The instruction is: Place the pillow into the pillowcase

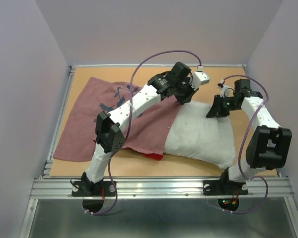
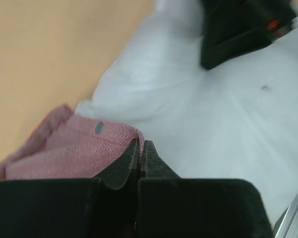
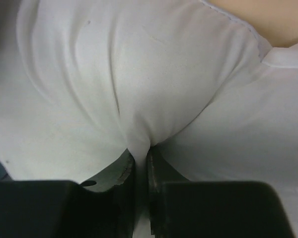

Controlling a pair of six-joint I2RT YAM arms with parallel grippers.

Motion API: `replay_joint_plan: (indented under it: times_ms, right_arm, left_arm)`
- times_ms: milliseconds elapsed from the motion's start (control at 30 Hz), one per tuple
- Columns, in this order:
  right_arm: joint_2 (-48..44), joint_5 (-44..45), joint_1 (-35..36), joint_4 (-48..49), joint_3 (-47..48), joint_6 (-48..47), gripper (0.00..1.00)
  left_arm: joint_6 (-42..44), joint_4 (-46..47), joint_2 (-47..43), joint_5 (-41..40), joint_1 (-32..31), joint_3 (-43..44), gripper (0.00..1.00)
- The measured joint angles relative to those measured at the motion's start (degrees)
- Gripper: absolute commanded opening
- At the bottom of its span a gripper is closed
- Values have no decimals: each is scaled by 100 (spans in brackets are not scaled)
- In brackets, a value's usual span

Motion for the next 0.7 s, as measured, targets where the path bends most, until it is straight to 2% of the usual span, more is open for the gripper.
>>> replay_joint_plan:
  times_ms: [67,200,333,367,400,433,467,500,533,567,600,633,700]
  right_arm:
    - [140,-361,2,2,103,125,7]
    - [195,-887,24,105,289,501,5]
    - [190,-1213,24,258,330,846,5]
    - [186,-1252,24,308,330,929,6]
    - [179,-1266,24,345,328,973,7]
    - [160,-1272,24,407,323,1043,20]
    - [146,-1274,24,431,321,1067,30]
    - [114,-1281,24,463,315,1115,41]
    - [70,-1274,26,490,302,1095,63]
    - [28,-1268,33,509,284,1141,72]
    - [-24,-1215,35,518,258,1110,76]
    - [-129,-1147,57,498,229,1088,82]
    - [-369,-951,101,452,227,879,84]
  left_arm:
    - [-35,203,131,197,-181,267,0]
    - [-232,688,232,459,-446,315,0]
    - [-420,1110,525,708,-400,315,0]
    - [-455,1193,579,756,-358,297,2]
    - [-481,1314,627,857,-269,203,13]
    - [-470,1340,632,942,-170,155,41]
    - [-492,1318,634,990,-105,155,50]
    - [-396,1279,619,1034,-7,160,55]
    - [-251,1215,555,999,68,166,59]
    - [-127,1086,466,962,131,155,61]
    - [15,1045,306,920,170,57,64]
    - [223,1233,-153,782,192,-522,70]
    - [437,1019,-1040,673,208,-1478,75]
